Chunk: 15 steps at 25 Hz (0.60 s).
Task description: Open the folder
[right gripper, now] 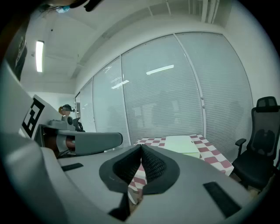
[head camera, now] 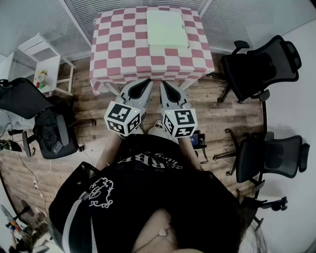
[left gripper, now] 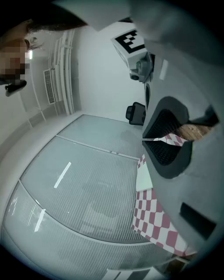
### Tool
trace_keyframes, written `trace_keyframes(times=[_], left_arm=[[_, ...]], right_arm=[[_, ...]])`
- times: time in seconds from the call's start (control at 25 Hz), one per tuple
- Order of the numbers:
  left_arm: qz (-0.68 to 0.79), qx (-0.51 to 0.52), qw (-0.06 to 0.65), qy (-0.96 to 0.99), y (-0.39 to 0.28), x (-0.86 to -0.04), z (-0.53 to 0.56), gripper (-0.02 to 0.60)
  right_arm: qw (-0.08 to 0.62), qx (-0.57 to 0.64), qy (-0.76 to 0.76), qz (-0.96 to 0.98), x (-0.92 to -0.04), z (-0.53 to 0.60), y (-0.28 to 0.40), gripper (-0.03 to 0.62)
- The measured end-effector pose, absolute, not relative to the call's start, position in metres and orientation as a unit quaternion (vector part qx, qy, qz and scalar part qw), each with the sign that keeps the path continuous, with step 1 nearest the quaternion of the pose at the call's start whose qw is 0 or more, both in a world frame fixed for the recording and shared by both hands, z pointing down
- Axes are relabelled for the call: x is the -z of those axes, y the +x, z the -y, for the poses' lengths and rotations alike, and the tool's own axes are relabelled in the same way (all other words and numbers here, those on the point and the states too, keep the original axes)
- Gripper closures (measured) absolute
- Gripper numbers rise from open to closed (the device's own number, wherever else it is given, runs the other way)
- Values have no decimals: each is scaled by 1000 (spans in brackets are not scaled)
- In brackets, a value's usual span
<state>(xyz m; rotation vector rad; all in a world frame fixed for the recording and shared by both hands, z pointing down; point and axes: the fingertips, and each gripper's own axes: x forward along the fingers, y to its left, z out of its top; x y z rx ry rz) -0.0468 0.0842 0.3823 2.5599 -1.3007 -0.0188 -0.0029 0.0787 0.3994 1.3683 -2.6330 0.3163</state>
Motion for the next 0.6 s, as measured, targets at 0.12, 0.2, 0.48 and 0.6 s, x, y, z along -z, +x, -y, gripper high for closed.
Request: trace_keyframes(times=[0.12,0.2,0.48,0.6], left_arm=[[449,5,135,883,-42,-384,-78,554],[449,3,136,883,-39,-386,-74,554],[458,-3,139,878,-23,-390,-56,554],[461,-7,139,876,-12,-392,-48,554]], right_arm=[[78,-106,456,880,-400,-72,1,583],[76,-109,456,880,-402,-67,4,583],[71,-119,448,883,-404,-46,22,583],[72,-122,444,885,-406,-38,35,583]])
